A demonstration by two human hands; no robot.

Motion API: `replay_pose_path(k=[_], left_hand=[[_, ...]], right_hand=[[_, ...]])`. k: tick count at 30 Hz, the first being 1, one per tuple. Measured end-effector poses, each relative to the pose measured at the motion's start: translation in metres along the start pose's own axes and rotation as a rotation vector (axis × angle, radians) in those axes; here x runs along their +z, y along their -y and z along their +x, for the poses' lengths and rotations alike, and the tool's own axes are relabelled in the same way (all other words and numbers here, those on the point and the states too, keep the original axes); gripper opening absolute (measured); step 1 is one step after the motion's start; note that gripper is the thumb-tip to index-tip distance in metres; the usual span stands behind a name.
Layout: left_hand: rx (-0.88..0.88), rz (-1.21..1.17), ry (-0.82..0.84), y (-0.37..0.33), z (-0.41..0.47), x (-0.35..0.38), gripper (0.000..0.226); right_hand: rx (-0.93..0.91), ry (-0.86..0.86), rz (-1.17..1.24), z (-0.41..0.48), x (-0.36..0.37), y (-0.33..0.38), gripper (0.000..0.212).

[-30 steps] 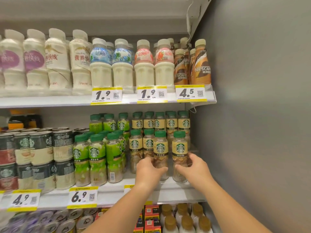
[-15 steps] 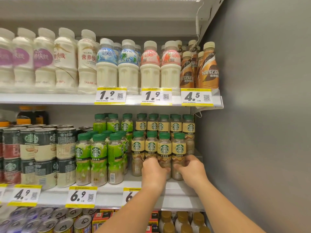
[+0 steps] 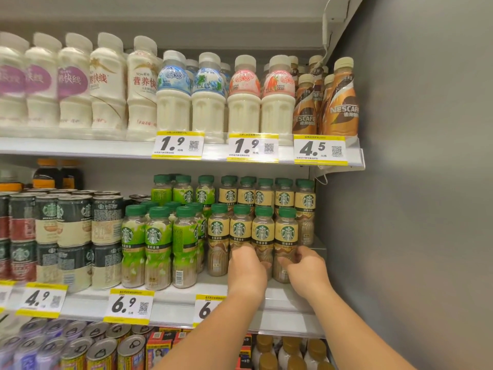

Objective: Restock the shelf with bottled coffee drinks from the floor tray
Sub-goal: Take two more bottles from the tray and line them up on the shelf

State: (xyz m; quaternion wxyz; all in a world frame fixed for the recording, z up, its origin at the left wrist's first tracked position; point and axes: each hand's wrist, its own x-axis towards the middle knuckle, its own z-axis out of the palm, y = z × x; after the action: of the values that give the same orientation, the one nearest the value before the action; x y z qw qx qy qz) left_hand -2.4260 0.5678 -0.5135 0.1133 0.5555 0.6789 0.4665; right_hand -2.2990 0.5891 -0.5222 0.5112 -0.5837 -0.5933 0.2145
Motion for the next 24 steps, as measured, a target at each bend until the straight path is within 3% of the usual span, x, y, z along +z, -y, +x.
replay_pose_path(k=[15, 24], left_hand=[[0.021, 0.055, -0.022, 0.003, 0.004, 0.006, 0.020], [0.048, 0.052, 0.102, -0.001, -0.006, -0.012, 0.026]], right_hand=[[0.009, -0.019, -0.037, 0.002, 0.003, -0.003, 0.036], [0.039, 0.023, -0.099, -0.004, -0.002, 0.002, 0.055]])
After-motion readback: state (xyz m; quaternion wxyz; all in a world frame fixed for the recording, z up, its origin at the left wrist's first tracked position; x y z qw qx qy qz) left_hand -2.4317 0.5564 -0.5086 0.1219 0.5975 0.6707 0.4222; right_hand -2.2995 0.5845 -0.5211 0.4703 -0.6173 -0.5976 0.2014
